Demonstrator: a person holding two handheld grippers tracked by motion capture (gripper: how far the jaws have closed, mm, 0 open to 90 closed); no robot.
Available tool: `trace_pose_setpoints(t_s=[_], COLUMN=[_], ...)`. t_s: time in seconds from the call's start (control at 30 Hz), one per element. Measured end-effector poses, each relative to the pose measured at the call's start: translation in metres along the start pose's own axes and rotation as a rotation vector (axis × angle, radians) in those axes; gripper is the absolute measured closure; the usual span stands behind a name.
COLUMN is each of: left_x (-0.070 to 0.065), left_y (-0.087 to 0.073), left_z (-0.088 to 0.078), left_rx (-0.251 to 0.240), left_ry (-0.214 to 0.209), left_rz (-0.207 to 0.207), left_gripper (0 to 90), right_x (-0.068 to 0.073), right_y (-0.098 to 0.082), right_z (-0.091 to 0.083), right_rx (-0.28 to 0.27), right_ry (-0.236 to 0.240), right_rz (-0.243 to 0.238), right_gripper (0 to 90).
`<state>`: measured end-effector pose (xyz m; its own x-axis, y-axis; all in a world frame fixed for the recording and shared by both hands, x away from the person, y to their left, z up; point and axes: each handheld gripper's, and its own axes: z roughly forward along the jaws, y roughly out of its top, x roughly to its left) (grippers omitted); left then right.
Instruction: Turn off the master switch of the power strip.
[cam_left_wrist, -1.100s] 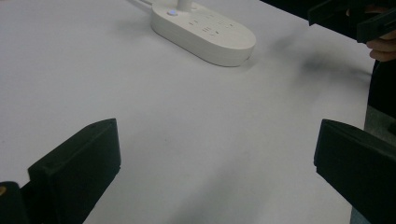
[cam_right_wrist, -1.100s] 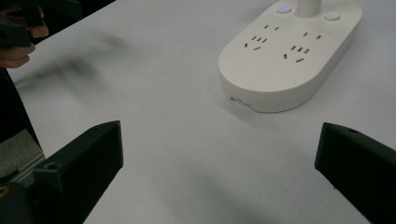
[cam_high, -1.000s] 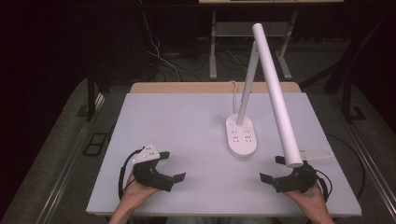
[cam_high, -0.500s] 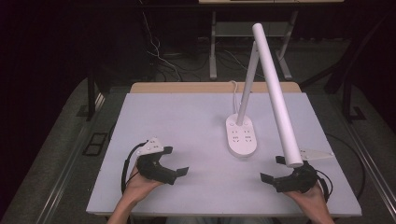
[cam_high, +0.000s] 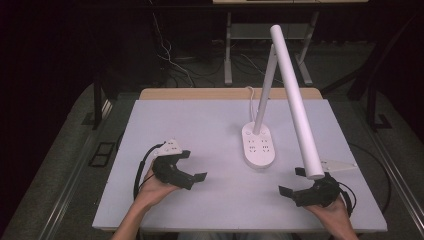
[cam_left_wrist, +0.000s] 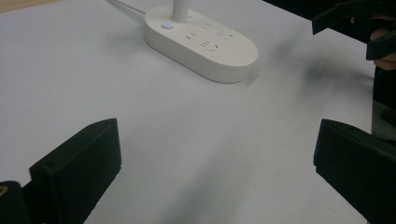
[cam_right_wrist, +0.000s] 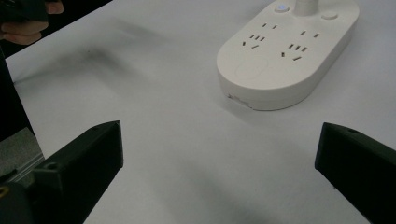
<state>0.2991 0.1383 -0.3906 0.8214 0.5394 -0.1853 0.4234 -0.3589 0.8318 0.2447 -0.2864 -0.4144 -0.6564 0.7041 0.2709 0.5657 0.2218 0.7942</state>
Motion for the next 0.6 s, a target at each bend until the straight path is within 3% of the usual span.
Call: trace_pose_setpoints(t_s=[0.6], left_x=[0.005], left_y=[0.028], left_z=[0.015], left_rx=[0.055], left_ry=[-0.023], left_rz=[0.041], left_gripper=[0.0], right_x=[0.001], right_y=[0.0], right_z=[-0.001], right_rx=[-0.005], right_ry=[0.002], right_rz=[0.0], right_gripper=[0.3])
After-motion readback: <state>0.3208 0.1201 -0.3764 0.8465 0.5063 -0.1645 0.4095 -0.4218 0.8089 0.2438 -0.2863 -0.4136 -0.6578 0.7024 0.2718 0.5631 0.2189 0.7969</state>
